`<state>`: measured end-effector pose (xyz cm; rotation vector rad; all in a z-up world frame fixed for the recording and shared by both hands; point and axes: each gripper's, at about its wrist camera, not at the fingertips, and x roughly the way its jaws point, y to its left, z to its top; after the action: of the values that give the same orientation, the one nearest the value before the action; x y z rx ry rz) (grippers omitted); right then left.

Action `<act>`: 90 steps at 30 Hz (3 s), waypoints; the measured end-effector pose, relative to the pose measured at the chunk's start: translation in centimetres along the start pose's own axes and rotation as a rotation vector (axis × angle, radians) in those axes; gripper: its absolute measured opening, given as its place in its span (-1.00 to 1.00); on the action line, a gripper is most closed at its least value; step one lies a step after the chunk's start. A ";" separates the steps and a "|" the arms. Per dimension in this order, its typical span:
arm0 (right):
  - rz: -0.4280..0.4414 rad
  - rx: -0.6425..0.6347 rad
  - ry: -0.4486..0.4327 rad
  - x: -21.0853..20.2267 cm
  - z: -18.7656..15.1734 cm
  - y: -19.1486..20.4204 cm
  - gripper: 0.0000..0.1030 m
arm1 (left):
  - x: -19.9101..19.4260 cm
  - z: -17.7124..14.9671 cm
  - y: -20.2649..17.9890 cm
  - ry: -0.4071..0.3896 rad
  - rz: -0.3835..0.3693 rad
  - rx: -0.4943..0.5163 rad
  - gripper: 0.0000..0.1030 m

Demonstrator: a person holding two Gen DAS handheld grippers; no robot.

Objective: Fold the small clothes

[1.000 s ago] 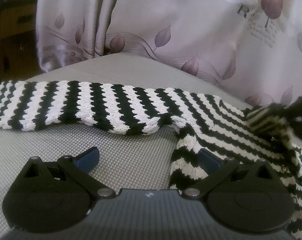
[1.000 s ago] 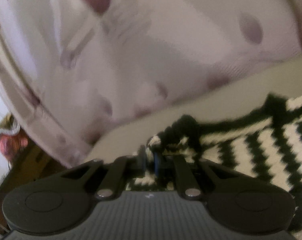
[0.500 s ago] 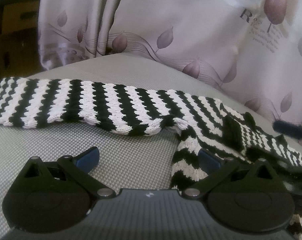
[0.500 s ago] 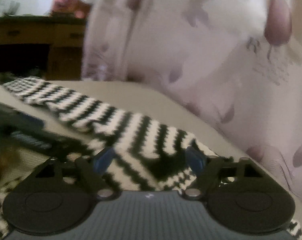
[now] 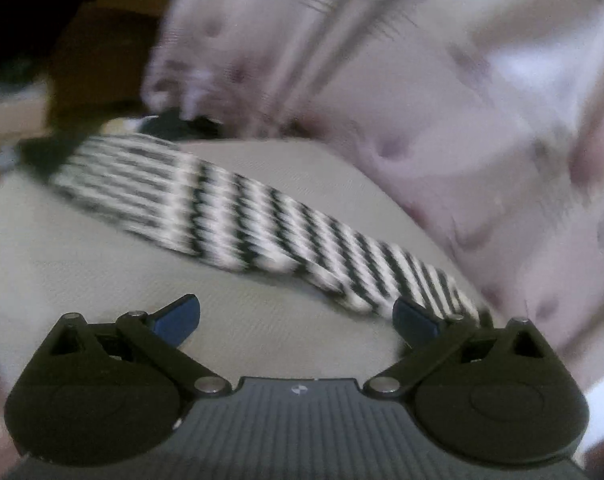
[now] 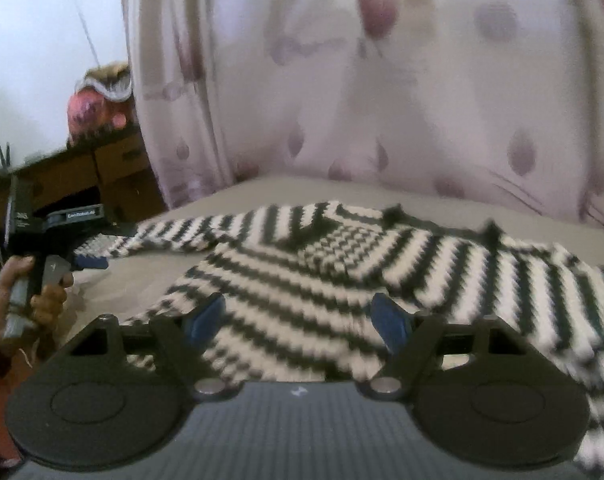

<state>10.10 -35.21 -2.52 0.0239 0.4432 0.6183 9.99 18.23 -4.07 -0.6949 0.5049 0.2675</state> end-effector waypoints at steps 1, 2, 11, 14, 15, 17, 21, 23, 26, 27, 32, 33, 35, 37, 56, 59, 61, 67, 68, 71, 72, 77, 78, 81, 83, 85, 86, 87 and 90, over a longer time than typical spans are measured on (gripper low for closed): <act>-0.004 0.023 -0.012 -1.6 -0.6 -0.2 0.56 | -0.6 0.8 1.6 -0.009 0.011 -0.046 0.96; -0.012 0.045 -0.021 -2.8 -1.0 -0.3 0.56 | -1.0 1.6 3.1 -0.014 0.023 -0.083 0.96; -0.117 0.191 -0.050 -7.7 -3.0 -2.3 0.65 | -0.9 9.3 13.8 -0.016 0.201 -0.205 0.74; -0.116 0.201 -0.040 -7.3 -3.1 -1.8 0.65 | 1.9 10.6 14.9 0.087 0.192 -0.203 0.52; -0.112 0.194 -0.040 -7.1 -3.1 -1.4 0.65 | 2.2 10.5 15.2 0.114 0.181 -0.197 0.35; -0.104 0.166 -0.040 -6.8 -2.8 -0.5 0.65 | 2.9 10.5 15.3 0.140 0.153 -0.202 0.34; -0.097 0.115 -0.029 -6.3 -2.5 0.8 0.65 | 2.7 10.2 15.4 0.114 0.153 -0.182 -0.08; -0.101 0.102 -0.033 -6.4 -2.4 1.0 0.65 | 2.1 10.3 14.8 0.080 0.192 -0.177 -0.29; -0.109 0.122 -0.046 -6.7 -2.5 0.7 0.65 | 1.5 11.1 13.3 0.038 0.251 -0.170 -0.75; -0.111 0.133 -0.050 -6.7 -2.5 0.4 0.65 | 1.1 11.5 12.5 0.021 0.255 -0.170 -0.82; -0.119 0.198 -0.084 -7.4 -3.1 -1.1 0.65 | -0.2 14.7 5.8 -0.052 0.246 -0.059 -0.82; -0.116 0.209 -0.096 -7.7 -3.3 -1.4 0.65 | -0.3 15.3 4.5 -0.046 0.223 -0.051 -0.82; -0.115 0.222 -0.118 -8.3 -3.7 -1.8 0.65 | -0.8 16.1 1.2 -0.059 0.175 -0.024 -0.82; -0.123 0.240 -0.129 -8.8 -4.2 -2.5 0.65 | -1.3 16.5 -3.0 -0.084 0.125 0.024 -0.82; -0.158 0.442 -0.264 -12.9 -6.4 -10.6 0.66 | 5.9 -4.5 -48.5 0.139 -0.407 0.464 -0.82; -0.168 0.473 -0.276 -13.4 -7.1 -12.0 0.66 | 8.9 -10.5 -50.6 0.233 -0.422 0.511 -0.82; -0.174 0.496 -0.275 -13.6 -7.7 -13.0 0.66 | 11.4 -14.5 -51.4 0.305 -0.430 0.536 -0.82; -0.180 0.539 -0.271 -13.4 -8.9 -15.2 0.66 | 15.8 -23.7 -51.6 0.432 -0.456 0.622 -0.81; -0.179 0.543 -0.270 -13.4 -9.0 -15.4 0.66 | 16.5 -24.9 -51.6 0.452 -0.467 0.640 -0.80; -0.171 0.557 -0.268 -13.0 -9.1 -16.0 0.66 | 17.2 -26.4 -50.7 0.480 -0.532 0.659 -0.42; -0.166 0.558 -0.268 -12.8 -9.0 -16.2 0.66 | 17.2 -26.6 -50.5 0.481 -0.566 0.655 0.05; -0.151 0.549 -0.269 -11.8 -8.3 -16.7 0.66 | 15.1 -23.6 -48.9 0.401 -0.708 0.572 0.89; -0.148 0.545 -0.268 -11.6 -8.0 -16.7 0.66 | 14.9 -22.8 -48.9 0.407 -0.730 0.555 0.89; -0.144 0.517 -0.260 -10.6 -6.9 -16.5 0.66 | 12.9 -20.0 -46.2 0.392 -0.742 0.481 0.89; -0.141 0.475 -0.255 -9.8 -5.8 -16.3 0.66 | 11.1 -18.5 -43.2 0.352 -0.709 0.489 0.91; -0.168 0.411 -0.228 -8.4 -4.3 -16.4 0.66 | 9.0 -17.5 -39.4 0.278 -0.643 0.535 0.95; -0.182 0.387 -0.216 -7.6 -3.6 -16.7 0.66 | 8.2 -17.2 -37.1 0.239 -0.599 0.568 0.96; -0.185 0.367 -0.202 -6.6 -2.7 -17.2 0.66 | 7.1 -16.9 -35.2 0.209 -0.555 0.593 0.96; -0.218 0.340 -0.136 -2.8 0.1 -19.3 0.66 | 5.2 -16.6 -29.0 0.131 -0.400 0.625 0.96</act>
<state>18.80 -52.55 -4.29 0.3356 0.4083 0.3198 20.00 -14.01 -1.97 -0.1900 0.5252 -0.3088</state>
